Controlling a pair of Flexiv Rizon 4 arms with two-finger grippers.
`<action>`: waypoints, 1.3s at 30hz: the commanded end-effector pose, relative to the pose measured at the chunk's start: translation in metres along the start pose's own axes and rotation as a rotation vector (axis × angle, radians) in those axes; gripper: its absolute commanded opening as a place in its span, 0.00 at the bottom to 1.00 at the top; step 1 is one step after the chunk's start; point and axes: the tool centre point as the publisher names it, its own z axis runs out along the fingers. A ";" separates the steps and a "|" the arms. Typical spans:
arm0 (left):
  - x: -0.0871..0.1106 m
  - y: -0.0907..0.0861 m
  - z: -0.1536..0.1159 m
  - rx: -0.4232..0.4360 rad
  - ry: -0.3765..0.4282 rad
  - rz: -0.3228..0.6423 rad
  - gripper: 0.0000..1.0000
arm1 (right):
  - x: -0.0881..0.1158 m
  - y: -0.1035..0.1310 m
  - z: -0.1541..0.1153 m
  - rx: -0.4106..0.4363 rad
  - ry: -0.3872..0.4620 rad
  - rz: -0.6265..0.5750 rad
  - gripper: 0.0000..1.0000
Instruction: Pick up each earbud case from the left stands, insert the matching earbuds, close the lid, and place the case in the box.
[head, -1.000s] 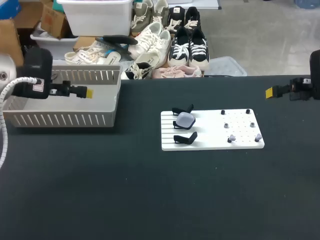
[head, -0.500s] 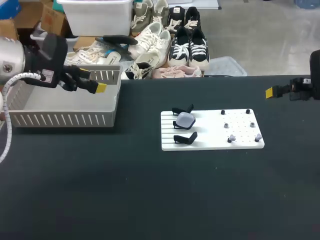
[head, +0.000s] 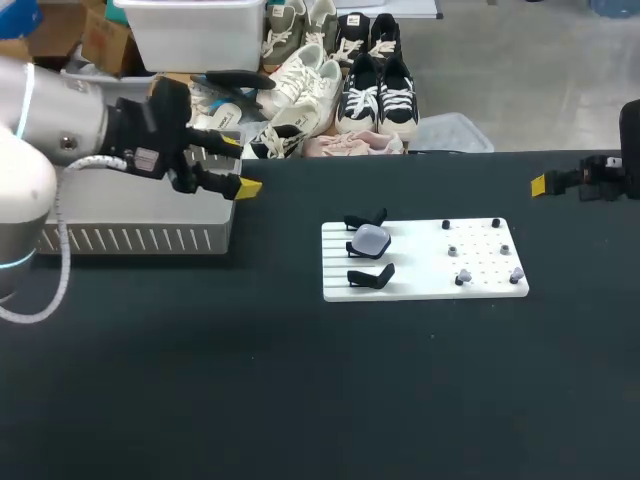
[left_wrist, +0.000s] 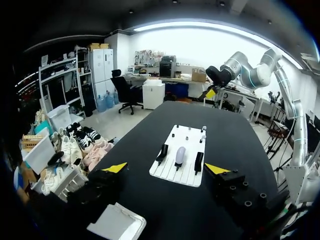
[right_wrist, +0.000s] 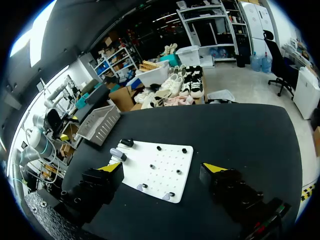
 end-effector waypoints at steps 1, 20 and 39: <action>-0.005 0.008 0.030 0.071 0.002 0.046 1.00 | 0.000 0.000 0.000 0.000 0.000 0.000 1.00; 0.006 -0.017 0.096 0.152 0.015 0.165 1.00 | 0.000 0.000 0.000 0.000 0.000 0.000 1.00; 0.029 -0.025 0.138 0.245 0.037 0.162 1.00 | 0.000 0.000 0.000 0.000 0.000 0.000 1.00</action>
